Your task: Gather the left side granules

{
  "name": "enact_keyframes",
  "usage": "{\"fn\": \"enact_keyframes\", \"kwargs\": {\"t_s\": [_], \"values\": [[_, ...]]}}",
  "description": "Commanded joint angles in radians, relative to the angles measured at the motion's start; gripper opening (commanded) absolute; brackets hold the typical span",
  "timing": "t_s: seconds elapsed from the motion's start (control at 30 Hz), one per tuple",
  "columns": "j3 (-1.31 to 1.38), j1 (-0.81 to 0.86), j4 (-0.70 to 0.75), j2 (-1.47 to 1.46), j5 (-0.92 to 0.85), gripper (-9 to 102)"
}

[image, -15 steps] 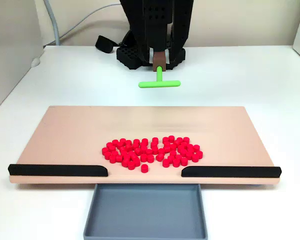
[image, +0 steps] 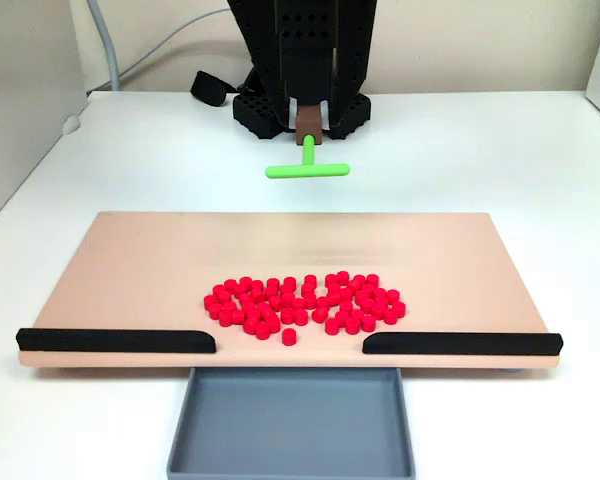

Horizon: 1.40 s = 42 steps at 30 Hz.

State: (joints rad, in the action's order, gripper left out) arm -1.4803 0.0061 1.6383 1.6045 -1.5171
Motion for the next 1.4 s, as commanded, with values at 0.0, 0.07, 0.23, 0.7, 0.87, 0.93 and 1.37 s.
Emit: {"fn": "enact_keyframes", "kwargs": {"t_s": [0.0,0.07,0.23,0.7,0.87,0.93,1.37], "values": [[0.018,0.003,-0.003,0.005,-0.005,0],[0.018,0.003,-0.003,0.002,0.002,0],[0.018,0.002,-0.003,0.0,0.009,0],[0.018,0.003,-0.005,0.002,0.035,0],[0.018,-0.005,-0.005,-0.003,0.06,0],[0.018,-0.006,-0.005,-0.003,0.072,0],[0.054,-0.08,-0.006,-0.028,0.31,0]]}}
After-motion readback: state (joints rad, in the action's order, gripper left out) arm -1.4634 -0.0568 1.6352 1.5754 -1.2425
